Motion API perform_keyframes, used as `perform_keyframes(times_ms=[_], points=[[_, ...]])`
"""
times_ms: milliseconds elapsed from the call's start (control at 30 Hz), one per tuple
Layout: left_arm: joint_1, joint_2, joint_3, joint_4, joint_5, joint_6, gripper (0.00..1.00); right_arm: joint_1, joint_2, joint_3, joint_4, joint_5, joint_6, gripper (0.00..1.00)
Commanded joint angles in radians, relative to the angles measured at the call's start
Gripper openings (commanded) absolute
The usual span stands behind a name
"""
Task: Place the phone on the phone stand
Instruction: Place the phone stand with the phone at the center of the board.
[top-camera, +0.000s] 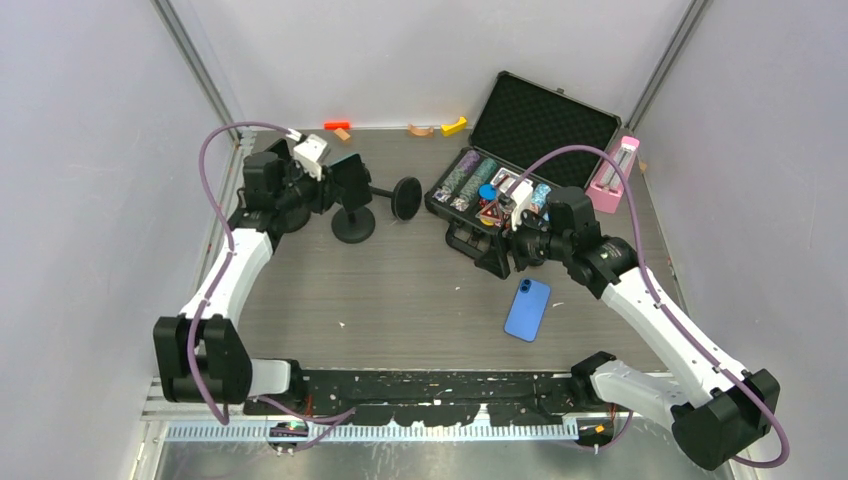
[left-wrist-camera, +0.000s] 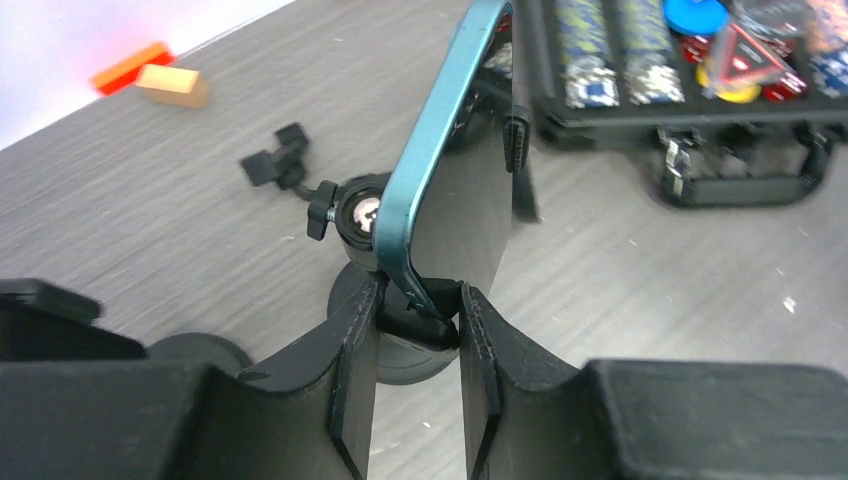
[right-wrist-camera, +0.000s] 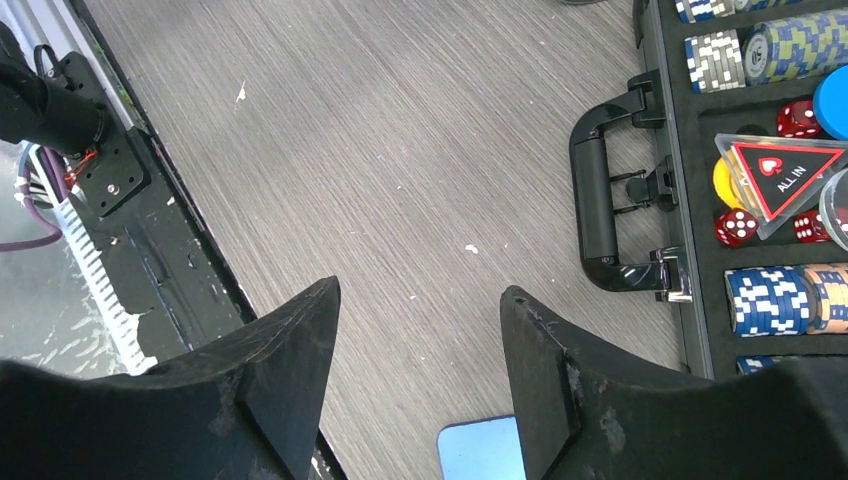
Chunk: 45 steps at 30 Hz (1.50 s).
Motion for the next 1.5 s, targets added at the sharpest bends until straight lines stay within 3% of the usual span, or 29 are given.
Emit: perform_keyframes(times_ms=[0, 233, 300, 433, 667, 800, 967, 1167, 1300, 1467], points=[[0.078, 0.051, 0.042, 0.286, -0.094, -0.053, 0.0, -0.007, -0.016, 0.021, 0.036, 0.015, 0.006, 0.65], [0.097, 0.142, 0.056, 0.355, -0.113, -0.083, 0.0, -0.009, -0.008, 0.017, 0.044, 0.016, 0.011, 0.65], [0.097, 0.149, 0.05, 0.36, -0.132, -0.083, 0.05, -0.011, -0.01, 0.016, 0.042, 0.016, 0.012, 0.65], [0.098, 0.142, 0.05, 0.355, -0.163, -0.072, 0.31, -0.013, -0.011, 0.012, 0.042, 0.02, 0.01, 0.65], [0.097, 0.04, 0.068, 0.301, -0.098, -0.084, 0.76, -0.015, -0.003, 0.012, 0.05, 0.022, 0.013, 0.65], [0.096, -0.043, 0.068, 0.269, -0.093, -0.102, 0.89, -0.018, -0.006, 0.01, 0.054, 0.022, 0.016, 0.65], [0.062, -0.125, 0.09, 0.176, -0.119, -0.118, 0.92, -0.023, -0.012, 0.006, 0.06, 0.021, 0.018, 0.65], [-0.188, -0.118, 0.189, -0.041, -0.263, 0.004, 0.92, -0.036, -0.02, -0.004, 0.071, 0.022, 0.023, 0.65], [-0.339, -0.025, 0.268, -0.13, -0.338, 0.058, 0.91, -0.052, -0.027, -0.008, 0.074, 0.022, 0.029, 0.65], [-0.404, 0.201, 0.415, -0.239, -0.382, 0.047, 0.88, -0.079, -0.027, -0.014, 0.084, 0.011, 0.043, 0.65]])
